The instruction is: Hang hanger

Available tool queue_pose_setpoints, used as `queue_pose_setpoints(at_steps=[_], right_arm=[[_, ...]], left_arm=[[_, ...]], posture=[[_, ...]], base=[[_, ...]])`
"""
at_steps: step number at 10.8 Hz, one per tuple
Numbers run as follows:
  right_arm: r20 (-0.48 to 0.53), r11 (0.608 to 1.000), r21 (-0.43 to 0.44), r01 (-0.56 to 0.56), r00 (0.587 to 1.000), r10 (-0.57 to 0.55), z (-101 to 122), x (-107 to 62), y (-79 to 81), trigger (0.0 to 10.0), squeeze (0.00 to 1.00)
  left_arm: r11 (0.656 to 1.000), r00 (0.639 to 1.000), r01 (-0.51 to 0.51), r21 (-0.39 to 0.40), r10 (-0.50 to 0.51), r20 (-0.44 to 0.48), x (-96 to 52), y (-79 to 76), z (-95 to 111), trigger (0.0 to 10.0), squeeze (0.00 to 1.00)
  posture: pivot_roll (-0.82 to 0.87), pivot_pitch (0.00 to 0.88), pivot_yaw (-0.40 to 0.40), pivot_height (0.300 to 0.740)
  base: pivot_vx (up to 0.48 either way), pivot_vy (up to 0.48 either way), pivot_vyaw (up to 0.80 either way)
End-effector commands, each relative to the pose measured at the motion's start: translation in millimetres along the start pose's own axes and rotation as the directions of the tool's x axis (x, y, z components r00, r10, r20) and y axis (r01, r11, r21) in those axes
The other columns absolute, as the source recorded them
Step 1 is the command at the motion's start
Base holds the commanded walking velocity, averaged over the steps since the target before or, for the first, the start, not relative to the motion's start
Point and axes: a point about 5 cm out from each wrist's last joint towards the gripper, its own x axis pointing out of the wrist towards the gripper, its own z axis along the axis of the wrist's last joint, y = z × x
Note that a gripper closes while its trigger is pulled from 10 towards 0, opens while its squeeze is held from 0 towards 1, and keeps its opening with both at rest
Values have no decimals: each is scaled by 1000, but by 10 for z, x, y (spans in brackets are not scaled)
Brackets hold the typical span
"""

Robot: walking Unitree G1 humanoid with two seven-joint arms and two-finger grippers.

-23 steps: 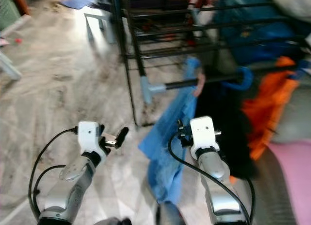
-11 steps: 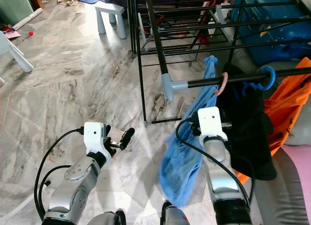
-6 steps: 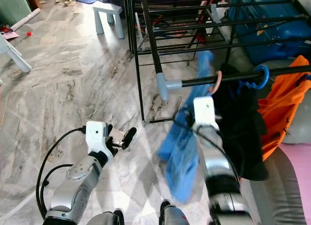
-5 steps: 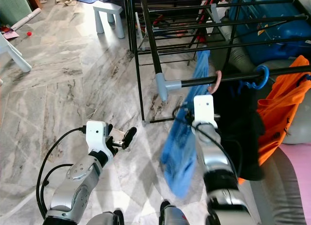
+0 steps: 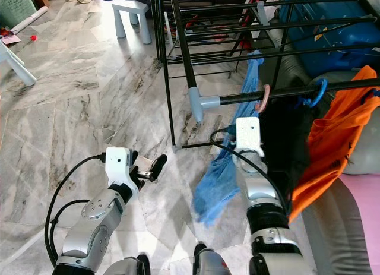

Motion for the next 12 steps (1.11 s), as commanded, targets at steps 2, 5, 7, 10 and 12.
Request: queue_pose_setpoints(at_steps=[2, 5, 7, 10, 12], right_arm=[[4, 999, -18, -40, 999, 40, -46, -39, 78, 314, 0], [13, 994, -49, -95, 995, 96, -111, -109, 136, 0, 0], [11, 993, -51, -108, 994, 109, -136, -134, 146, 0, 0], [26, 986, -53, -160, 987, 161, -149, -201, 219, 0, 0], [26, 982, -62, -180, 983, 182, -179, -226, 189, 0, 0]], left_arm=[[1000, 1000, 3, -21, -3, -26, 3, -66, -61, 10000, 0], [999, 999, -27, -31, 26, -40, -10, -41, -88, 10000, 0], [999, 999, -26, -32, 25, -44, -8, -49, -96, 10000, 0], [999, 998, -33, -24, 32, -58, -3, -46, -108, 10000, 0], [999, 998, -38, -23, 36, -60, -4, -40, -111, 10000, 0]], posture=[[-89, 231, -31, 740], [-88, 236, -39, 740], [-88, 236, -39, 740], [-90, 239, -35, 740], [-90, 239, -35, 740]], base=[[0, 0, 0], [0, 0, 0], [0, 0, 0], [0, 0, 0], [0, 0, 0]])
